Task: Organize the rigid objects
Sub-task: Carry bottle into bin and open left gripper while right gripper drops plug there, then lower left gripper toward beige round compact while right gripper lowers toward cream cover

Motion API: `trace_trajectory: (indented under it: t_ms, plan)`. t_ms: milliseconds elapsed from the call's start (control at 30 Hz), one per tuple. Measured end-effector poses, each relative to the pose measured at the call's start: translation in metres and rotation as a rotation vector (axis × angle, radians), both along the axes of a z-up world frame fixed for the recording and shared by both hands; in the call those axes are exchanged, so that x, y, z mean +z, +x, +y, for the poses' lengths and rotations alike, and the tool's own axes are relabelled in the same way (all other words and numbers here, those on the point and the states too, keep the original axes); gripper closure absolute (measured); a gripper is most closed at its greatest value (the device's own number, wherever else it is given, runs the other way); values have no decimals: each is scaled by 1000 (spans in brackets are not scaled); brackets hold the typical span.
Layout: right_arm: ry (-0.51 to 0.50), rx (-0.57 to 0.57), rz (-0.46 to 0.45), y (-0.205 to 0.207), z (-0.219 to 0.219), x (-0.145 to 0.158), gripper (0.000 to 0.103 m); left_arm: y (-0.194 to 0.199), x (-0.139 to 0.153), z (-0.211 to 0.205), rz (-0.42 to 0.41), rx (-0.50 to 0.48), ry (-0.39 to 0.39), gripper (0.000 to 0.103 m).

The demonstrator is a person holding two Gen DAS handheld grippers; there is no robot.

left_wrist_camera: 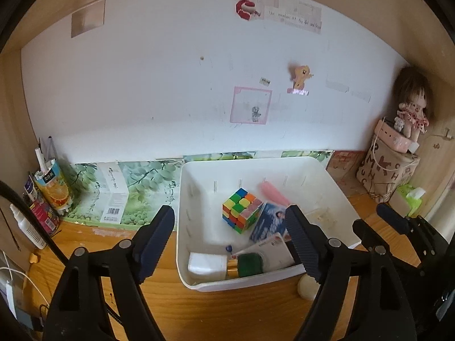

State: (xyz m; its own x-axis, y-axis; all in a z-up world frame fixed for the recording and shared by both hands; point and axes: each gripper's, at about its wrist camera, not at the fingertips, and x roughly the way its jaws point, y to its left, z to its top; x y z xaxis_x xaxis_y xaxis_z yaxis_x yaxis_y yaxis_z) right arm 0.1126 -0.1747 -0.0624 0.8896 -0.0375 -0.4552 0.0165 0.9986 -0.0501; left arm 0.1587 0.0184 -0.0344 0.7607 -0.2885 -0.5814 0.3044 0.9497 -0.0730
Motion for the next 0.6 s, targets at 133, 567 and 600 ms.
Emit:
trace_trajectory:
  t_ms: [133, 567, 600]
  plan:
    - [3, 5, -29, -11, -6, 9, 35, -9, 5, -4, 7, -2, -24, 20]
    - [5, 24, 9, -30, -41, 15, 22, -28, -1, -37, 103, 12, -54, 16]
    - [7, 28, 16, -31, -44, 14, 22, -29, -3, -39, 113, 15, -52, 16]
